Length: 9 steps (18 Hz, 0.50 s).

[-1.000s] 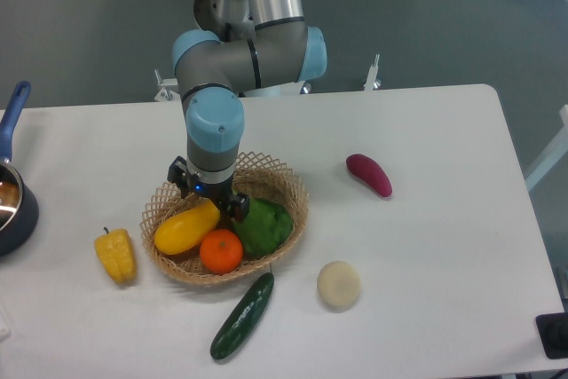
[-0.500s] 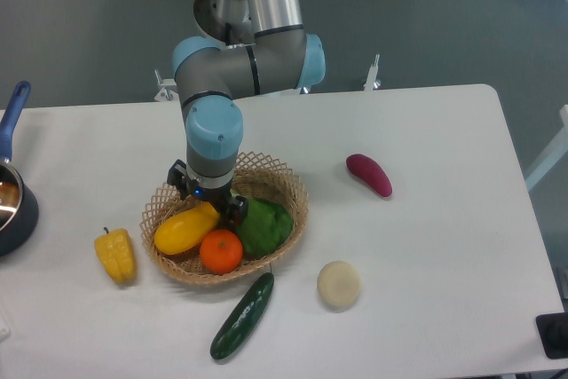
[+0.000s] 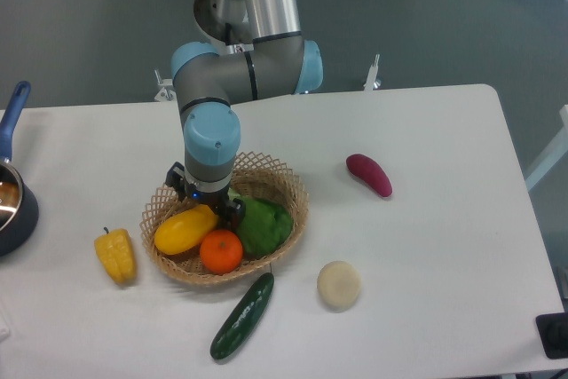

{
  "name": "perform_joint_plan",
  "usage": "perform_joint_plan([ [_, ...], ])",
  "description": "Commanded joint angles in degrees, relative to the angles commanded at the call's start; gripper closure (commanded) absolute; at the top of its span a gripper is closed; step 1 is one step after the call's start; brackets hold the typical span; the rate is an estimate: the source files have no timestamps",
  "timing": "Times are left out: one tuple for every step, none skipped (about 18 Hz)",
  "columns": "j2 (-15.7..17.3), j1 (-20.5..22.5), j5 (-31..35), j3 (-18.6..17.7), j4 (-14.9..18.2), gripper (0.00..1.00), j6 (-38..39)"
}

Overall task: Pick up the mango from the basket
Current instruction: 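Close the gripper around the yellow mango in the basket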

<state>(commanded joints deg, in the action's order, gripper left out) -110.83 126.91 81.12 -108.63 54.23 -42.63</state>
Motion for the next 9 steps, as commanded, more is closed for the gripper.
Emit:
perform_joint_plan([
  [-0.1, 0.0, 0.0, -0.1, -0.6, 0.0, 0.0],
  [-0.1, -0.2, 0.1, -0.2, -0.8, 0.0, 0.0],
  [-0.2, -0.4, 0.1, -0.2, -0.9, 0.0, 0.0],
  [-0.2, -0.4, 0.1, -0.2, -0.9, 0.0, 0.0],
  [-0.2, -0.4, 0.2, -0.2, -0.9, 0.0, 0.0],
  [-0.1, -0.4, 0.4, -0.2, -0.9, 0.0, 0.0],
  [0.0, -0.4, 0.6, -0.2, -0.9, 0.05, 0.1],
  [0.1, -0.4, 0.6, -0.2, -0.9, 0.13, 0.1],
  [0.1, -0.5, 0.7, -0.2, -0.9, 0.21, 0.2],
])
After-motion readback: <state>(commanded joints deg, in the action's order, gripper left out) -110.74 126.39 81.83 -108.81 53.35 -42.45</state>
